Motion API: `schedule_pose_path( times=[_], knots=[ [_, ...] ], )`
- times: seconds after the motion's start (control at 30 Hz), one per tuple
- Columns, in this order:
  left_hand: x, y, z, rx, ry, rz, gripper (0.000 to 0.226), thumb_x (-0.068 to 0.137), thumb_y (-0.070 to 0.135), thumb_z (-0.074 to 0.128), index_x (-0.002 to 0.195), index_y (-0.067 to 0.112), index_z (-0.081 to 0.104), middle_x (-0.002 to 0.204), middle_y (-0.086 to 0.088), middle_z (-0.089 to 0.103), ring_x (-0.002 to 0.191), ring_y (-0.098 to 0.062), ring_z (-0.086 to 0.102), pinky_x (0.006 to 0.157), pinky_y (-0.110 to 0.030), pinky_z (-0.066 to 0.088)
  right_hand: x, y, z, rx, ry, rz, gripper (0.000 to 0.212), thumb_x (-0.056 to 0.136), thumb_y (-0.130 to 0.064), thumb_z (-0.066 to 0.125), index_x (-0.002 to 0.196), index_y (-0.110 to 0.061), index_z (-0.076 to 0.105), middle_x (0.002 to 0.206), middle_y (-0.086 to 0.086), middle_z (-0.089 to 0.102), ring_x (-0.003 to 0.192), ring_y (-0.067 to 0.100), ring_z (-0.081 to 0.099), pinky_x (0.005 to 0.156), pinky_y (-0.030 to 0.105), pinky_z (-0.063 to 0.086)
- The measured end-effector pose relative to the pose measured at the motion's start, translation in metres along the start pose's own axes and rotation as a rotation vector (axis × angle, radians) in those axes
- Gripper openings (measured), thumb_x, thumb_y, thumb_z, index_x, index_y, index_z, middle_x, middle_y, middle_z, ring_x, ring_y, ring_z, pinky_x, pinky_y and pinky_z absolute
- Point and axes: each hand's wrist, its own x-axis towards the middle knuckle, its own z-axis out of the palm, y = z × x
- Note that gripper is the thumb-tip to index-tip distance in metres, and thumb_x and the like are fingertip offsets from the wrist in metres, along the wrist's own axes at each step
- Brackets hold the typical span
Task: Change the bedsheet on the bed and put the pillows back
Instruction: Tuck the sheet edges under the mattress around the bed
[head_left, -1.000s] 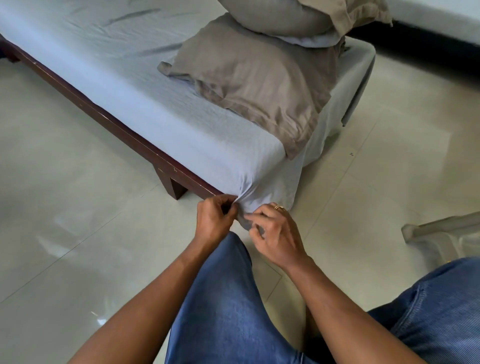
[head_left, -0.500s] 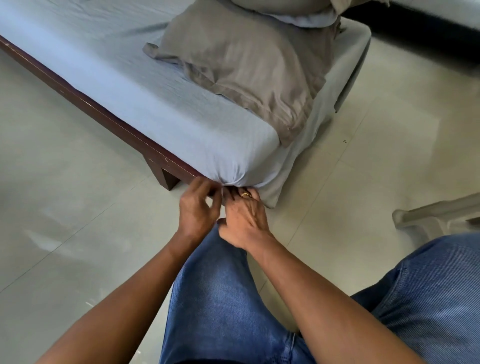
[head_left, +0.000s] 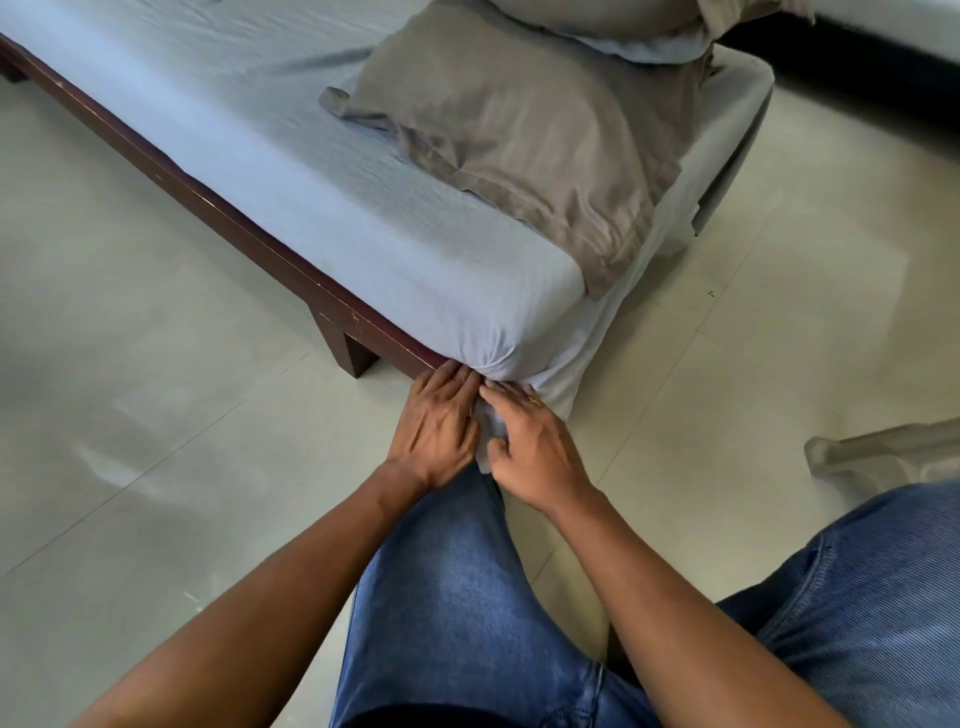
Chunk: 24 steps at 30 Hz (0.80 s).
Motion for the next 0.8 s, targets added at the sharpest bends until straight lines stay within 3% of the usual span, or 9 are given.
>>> schedule_pose_path(
  times=[0.1,0.17,0.27,0.33,0.43,0.53,0.63,0.73,0.8],
  knots=[
    [0.008,-0.004,0.006,0.128,-0.039,-0.018,0.047,0.092,0.034,0.039,0.134,0.02,0.057,0.136,0.001,0.063,0.127,-0.027,0.048,0.099,-0.043,0.036,-0.009,-0.001,0.001,-0.277,-0.125,-0.069,0.071,0.086,-0.023,0.047,0.154,-0.003,0.039,0.161,0.012,0.038,0.153,0.023,0.028,0.128,0.043,0.015],
    [0.016,-0.008,0.003,0.132,-0.04,-0.014,0.046,0.093,0.037,0.038,0.13,0.022,0.06,0.129,0.003,0.066,0.121,-0.027,0.05,0.094,-0.042,0.038,0.004,-0.005,0.004,-0.379,-0.159,-0.049,0.071,0.09,-0.029,0.05,0.155,-0.004,0.036,0.161,0.013,0.037,0.152,0.025,0.029,0.128,0.042,0.013],
    [0.002,-0.013,-0.008,-0.034,0.104,0.033,0.049,0.081,0.017,0.045,0.122,0.008,0.07,0.123,-0.006,0.071,0.114,-0.03,0.061,0.092,-0.041,0.051,0.031,-0.013,0.005,-0.357,-0.201,0.046,0.069,0.089,-0.032,0.057,0.152,-0.01,0.038,0.156,0.012,0.044,0.146,0.028,0.037,0.125,0.04,0.017],
    [-0.019,-0.007,-0.008,-0.104,0.188,0.059,0.054,0.075,0.004,0.044,0.122,0.0,0.07,0.127,-0.014,0.069,0.119,-0.029,0.063,0.101,-0.038,0.053,0.042,-0.014,0.004,-0.318,-0.262,0.089,0.07,0.087,-0.03,0.061,0.151,-0.016,0.038,0.153,0.011,0.048,0.143,0.03,0.041,0.124,0.041,0.021],
    [-0.028,-0.003,0.002,-0.06,-0.005,0.102,0.07,0.075,0.008,0.041,0.144,-0.006,0.049,0.152,-0.02,0.047,0.146,-0.032,0.039,0.121,-0.047,0.031,0.045,-0.008,-0.001,-0.233,-0.299,0.111,0.074,0.083,-0.025,0.063,0.152,-0.017,0.039,0.149,0.012,0.052,0.139,0.031,0.047,0.121,0.042,0.03],
    [-0.015,-0.011,0.006,0.094,-0.167,0.078,0.077,0.081,0.023,0.039,0.153,-0.003,0.035,0.161,-0.021,0.032,0.153,-0.034,0.023,0.124,-0.051,0.02,0.028,-0.002,-0.014,-0.163,-0.169,-0.006,0.067,0.083,-0.013,0.06,0.148,-0.008,0.048,0.141,0.014,0.06,0.129,0.031,0.056,0.111,0.039,0.044],
    [0.008,-0.015,0.001,0.195,-0.175,0.051,0.062,0.082,0.028,0.043,0.138,0.003,0.055,0.143,-0.018,0.055,0.138,-0.036,0.046,0.118,-0.053,0.029,-0.009,0.005,-0.017,-0.146,0.133,-0.126,0.052,0.083,-0.008,0.046,0.131,0.0,0.065,0.134,0.014,0.067,0.127,0.025,0.062,0.108,0.038,0.05],
    [0.028,-0.018,-0.005,0.151,-0.144,0.058,0.04,0.073,0.019,0.049,0.107,0.01,0.068,0.107,-0.01,0.069,0.11,-0.035,0.062,0.112,-0.052,0.035,-0.016,0.018,-0.013,-0.241,0.002,0.026,0.069,0.084,-0.025,0.036,0.151,-0.006,0.045,0.158,0.009,0.044,0.15,0.022,0.034,0.123,0.048,0.028],
    [0.017,-0.028,-0.01,-0.007,-0.078,0.097,0.052,0.067,0.008,0.05,0.115,0.009,0.07,0.112,-0.008,0.07,0.116,-0.031,0.061,0.115,-0.047,0.036,0.001,0.027,-0.009,-0.296,-0.131,0.067,0.074,0.088,-0.032,0.043,0.158,-0.014,0.029,0.166,0.004,0.027,0.157,0.02,0.014,0.126,0.054,0.016]
  ],
)
